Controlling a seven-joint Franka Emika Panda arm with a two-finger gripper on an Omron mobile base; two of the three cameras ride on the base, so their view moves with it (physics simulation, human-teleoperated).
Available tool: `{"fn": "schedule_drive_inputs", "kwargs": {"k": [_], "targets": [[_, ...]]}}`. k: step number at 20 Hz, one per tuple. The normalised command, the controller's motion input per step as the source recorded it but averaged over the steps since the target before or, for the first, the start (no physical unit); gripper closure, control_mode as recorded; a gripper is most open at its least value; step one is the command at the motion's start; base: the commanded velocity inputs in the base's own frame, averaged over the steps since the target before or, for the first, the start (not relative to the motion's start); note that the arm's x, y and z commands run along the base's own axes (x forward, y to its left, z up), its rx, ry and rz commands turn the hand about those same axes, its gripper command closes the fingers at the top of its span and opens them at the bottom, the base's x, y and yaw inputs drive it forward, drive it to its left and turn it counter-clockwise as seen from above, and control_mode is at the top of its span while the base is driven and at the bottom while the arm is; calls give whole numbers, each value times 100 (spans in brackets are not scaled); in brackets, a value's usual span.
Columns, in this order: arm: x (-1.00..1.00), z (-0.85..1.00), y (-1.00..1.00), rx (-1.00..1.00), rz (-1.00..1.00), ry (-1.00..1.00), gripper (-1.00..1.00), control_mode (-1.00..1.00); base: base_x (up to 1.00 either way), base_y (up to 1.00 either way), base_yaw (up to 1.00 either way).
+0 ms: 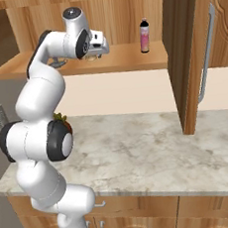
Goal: Pick the candle and candle from the dining table and place them in the open cabinet. Close the cabinet after placing the objects.
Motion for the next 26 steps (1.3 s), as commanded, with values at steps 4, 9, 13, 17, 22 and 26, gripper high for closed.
{"fn": "schedule_drive_inputs", "kwargs": {"k": [4, 9, 13, 17, 22, 26], "targets": [[-12, 1, 0, 0, 0, 4, -100, -100, 0, 0, 0], [-21, 0, 0, 0, 0, 0, -100, -100, 0, 0, 0], [-28, 0, -1, 0, 0, 0, -100, -100, 0, 0, 0], [-36, 0, -2, 0, 0, -3, -100, -100, 0, 0, 0], [-44, 0, -2, 0, 0, -8, -100, -100, 0, 0, 0], [-52, 0, -3, 0, 0, -10, -100, -100, 0, 0, 0]]}}
